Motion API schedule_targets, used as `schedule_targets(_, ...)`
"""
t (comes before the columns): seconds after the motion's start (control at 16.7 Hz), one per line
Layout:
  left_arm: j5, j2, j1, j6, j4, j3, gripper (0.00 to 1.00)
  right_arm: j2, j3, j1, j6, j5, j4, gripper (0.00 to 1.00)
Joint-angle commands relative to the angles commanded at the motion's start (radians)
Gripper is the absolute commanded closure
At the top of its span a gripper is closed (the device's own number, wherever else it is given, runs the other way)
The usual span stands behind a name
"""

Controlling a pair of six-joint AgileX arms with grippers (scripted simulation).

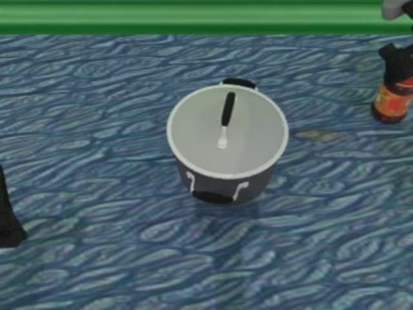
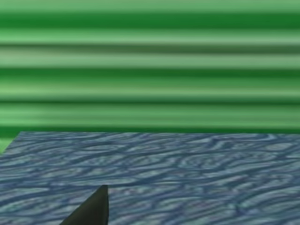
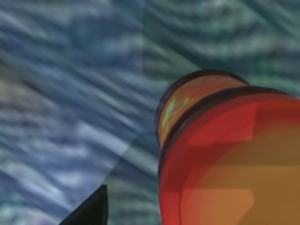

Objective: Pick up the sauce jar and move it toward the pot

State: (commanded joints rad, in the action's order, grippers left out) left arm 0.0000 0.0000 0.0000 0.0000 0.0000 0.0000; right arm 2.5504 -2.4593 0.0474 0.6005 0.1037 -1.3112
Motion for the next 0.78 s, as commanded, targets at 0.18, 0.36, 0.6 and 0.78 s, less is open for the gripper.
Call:
schedule_targets(0.18, 0.0, 0.0, 0.0, 0.0, 0.0, 0.0, 0.0, 0.008, 0.026, -0.006, 0.0, 0.001, 0.035, 0.0)
schedule_targets(0.36, 0.0, 0.0, 0.0, 0.0, 0.0, 0.0, 0.0, 0.026, 0.083, -0.013, -0.006, 0.0, 0.111, 0.0)
schedule_targets(0.6, 0.0, 0.0, 0.0, 0.0, 0.0, 0.0, 0.0, 0.039, 0.119, -0.017, -0.011, -0.001, 0.16, 0.0)
schedule_targets(0.78, 0.0, 0.0, 0.0, 0.0, 0.0, 0.0, 0.0, 0.039, 0.119, -0.017, -0.011, -0.001, 0.16, 0.08)
